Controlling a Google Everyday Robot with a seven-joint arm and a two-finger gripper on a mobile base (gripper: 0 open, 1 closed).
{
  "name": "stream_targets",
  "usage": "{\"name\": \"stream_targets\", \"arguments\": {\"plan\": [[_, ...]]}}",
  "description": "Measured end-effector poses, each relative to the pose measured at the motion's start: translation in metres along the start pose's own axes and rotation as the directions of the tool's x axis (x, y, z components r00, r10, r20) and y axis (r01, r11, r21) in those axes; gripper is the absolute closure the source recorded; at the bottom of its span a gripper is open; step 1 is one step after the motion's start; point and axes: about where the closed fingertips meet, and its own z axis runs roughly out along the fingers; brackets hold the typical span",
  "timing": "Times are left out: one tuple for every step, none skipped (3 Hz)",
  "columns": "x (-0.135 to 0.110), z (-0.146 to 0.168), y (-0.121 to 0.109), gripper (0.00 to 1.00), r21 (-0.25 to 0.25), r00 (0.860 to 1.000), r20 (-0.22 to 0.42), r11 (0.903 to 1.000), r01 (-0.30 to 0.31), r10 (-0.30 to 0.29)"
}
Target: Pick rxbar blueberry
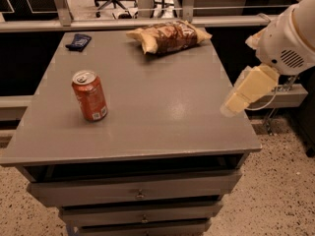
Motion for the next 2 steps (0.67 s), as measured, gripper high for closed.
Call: {"name": "stream_targets", "arguments": {"plan": [[-0.033,0.018,-0.016,0.0,0.038,0.985,0.165,0.9982,-0.046,0.039],[-0.064,0.043,-0.032,0.0,0.073,0.95,0.31,0.9959,-0.054,0.029]]}}
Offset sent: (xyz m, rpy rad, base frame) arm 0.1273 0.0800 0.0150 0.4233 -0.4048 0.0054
